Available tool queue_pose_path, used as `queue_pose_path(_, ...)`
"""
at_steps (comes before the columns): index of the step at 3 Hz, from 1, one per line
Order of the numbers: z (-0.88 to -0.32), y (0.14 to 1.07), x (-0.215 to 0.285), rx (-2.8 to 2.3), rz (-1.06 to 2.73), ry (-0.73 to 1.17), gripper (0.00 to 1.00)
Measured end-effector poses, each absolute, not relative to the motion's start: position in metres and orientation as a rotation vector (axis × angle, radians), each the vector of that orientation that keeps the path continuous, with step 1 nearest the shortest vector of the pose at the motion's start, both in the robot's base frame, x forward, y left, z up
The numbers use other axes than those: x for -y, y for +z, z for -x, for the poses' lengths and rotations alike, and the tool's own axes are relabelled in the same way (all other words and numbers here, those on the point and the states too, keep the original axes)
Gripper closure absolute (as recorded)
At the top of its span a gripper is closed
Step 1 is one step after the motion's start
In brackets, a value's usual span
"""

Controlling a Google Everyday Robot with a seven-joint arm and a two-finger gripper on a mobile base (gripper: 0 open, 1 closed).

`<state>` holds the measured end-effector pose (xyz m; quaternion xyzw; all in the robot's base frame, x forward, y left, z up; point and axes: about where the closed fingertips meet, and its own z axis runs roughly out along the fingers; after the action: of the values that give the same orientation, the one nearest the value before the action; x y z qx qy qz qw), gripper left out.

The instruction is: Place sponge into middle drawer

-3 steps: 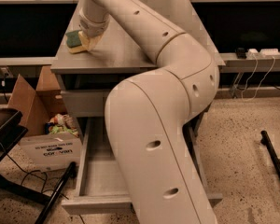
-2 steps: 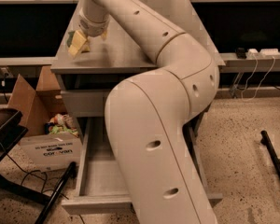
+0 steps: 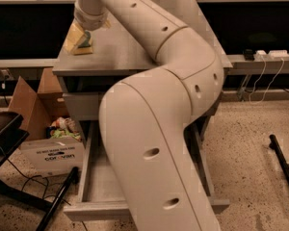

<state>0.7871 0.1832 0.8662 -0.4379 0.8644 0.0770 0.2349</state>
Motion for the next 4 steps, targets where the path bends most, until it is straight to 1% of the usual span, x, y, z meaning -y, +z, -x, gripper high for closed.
queue_pose_path(1,-0.786,0.891,-0.205,-2.366,1.19,0.134,0.0)
queue_pose_path(2,-0.793,0.891,-0.217,-2.386,1.156,0.101,0.0)
queue_pose_path(3,-0.806,0.872,-0.212,-2.431,1.099,0.138,0.0)
queue_pose_path(4,-0.818,0.848,-0.205,-2.475,1.049,0.198,0.16)
